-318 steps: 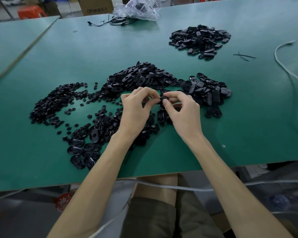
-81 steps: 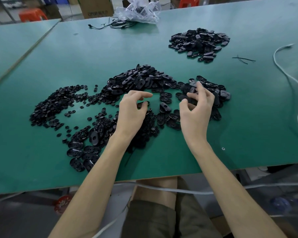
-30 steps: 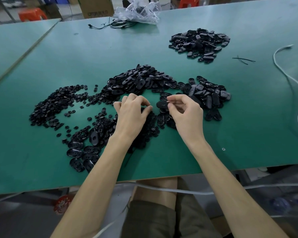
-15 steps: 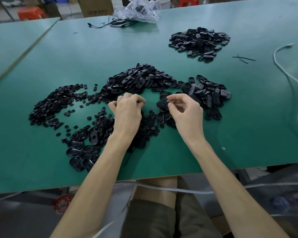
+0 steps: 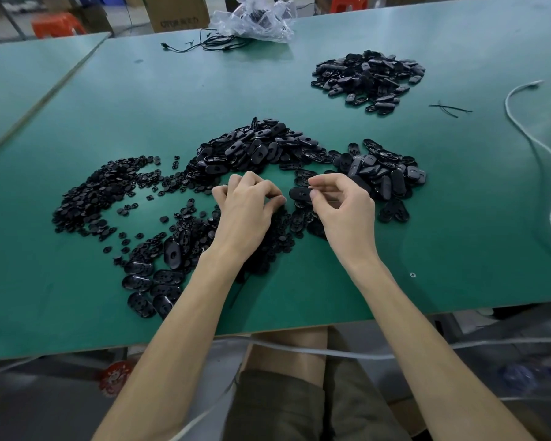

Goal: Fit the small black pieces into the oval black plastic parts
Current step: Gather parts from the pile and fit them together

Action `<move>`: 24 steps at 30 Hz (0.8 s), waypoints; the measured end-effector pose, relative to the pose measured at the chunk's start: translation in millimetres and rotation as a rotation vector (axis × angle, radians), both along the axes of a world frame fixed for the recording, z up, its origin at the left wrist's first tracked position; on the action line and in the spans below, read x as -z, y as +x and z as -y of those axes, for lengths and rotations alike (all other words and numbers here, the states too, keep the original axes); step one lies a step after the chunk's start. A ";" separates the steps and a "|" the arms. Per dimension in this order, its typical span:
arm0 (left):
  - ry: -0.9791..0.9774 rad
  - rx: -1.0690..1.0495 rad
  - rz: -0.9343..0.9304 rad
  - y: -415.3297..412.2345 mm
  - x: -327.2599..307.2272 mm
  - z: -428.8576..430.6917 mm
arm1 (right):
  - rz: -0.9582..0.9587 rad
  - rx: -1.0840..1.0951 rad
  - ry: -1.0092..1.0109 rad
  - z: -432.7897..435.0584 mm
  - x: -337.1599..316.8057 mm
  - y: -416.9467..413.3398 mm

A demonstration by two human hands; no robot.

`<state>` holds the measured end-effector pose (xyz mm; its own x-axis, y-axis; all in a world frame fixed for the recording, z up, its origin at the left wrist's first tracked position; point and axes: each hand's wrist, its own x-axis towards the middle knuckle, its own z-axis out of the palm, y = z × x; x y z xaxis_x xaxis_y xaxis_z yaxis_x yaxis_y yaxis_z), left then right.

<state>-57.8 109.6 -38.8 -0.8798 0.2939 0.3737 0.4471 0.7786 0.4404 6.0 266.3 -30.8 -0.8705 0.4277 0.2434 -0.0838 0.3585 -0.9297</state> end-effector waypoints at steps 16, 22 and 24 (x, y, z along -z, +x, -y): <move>0.010 0.007 0.091 0.2 -2.4 0.2 | -0.002 0.017 -0.027 -1.3 -0.9 0.5; 0.017 0.031 -0.020 2.0 -2.1 -2.3 | 0.000 0.013 -0.023 -1.2 -0.9 0.8; 0.000 0.053 0.012 2.0 -2.0 -2.0 | 0.003 0.013 -0.019 -1.3 -1.1 1.1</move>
